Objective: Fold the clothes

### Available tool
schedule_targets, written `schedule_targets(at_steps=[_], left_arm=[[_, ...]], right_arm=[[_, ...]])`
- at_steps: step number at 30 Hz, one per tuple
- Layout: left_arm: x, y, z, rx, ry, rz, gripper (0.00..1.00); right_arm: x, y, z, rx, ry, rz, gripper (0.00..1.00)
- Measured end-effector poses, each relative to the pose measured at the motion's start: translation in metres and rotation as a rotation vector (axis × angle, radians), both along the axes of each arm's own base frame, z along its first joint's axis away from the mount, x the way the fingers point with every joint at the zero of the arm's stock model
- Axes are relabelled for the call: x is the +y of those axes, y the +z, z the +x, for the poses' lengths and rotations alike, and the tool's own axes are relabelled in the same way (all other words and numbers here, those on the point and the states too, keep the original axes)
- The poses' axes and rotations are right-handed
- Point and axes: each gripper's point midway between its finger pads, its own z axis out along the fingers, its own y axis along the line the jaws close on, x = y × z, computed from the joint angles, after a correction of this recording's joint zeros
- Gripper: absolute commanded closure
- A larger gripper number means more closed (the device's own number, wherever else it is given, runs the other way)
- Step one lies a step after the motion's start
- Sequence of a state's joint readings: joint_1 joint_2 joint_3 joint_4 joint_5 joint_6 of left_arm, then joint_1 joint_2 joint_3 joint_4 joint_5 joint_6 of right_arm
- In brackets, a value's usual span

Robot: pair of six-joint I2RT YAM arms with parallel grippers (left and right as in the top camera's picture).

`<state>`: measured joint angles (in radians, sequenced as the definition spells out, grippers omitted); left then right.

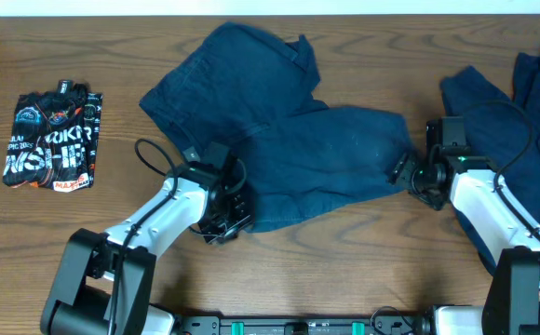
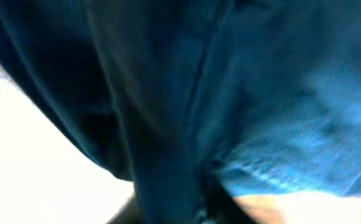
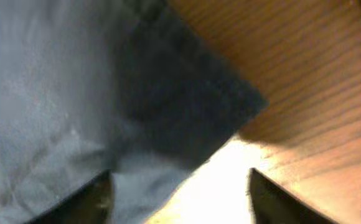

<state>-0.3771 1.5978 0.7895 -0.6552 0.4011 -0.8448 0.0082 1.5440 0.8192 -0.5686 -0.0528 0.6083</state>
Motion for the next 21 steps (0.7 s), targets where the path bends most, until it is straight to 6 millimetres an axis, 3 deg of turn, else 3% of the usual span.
schedule_targets(at_steps=[2, 3, 8, 13, 16, 21], left_arm=[[0.003, -0.001, 0.002, -0.002, 0.022, 0.021, 0.94], [0.005, -0.002, 0.001, 0.001, 0.028, 0.030, 0.94], [0.017, -0.003, -0.013, 0.059, 0.040, 0.088, 0.94], [0.043, 0.000, -0.036, 0.154, 0.018, 0.171, 0.94], [0.061, 0.001, -0.031, 0.138, 0.038, 0.216, 0.94], [0.088, 0.002, -0.002, 0.031, 0.110, 0.241, 0.93]], right_arm=[[0.000, -0.002, -0.001, 0.002, -0.048, 0.012, 0.84], [-0.001, -0.003, -0.002, 0.005, -0.067, 0.014, 0.99], [-0.008, -0.005, -0.007, 0.024, -0.144, -0.006, 0.99], [-0.010, -0.012, -0.041, 0.164, -0.183, -0.024, 0.99], [-0.010, -0.014, -0.050, 0.199, -0.157, -0.032, 0.98], [0.006, -0.008, -0.054, 0.189, 0.101, -0.035, 0.96]])
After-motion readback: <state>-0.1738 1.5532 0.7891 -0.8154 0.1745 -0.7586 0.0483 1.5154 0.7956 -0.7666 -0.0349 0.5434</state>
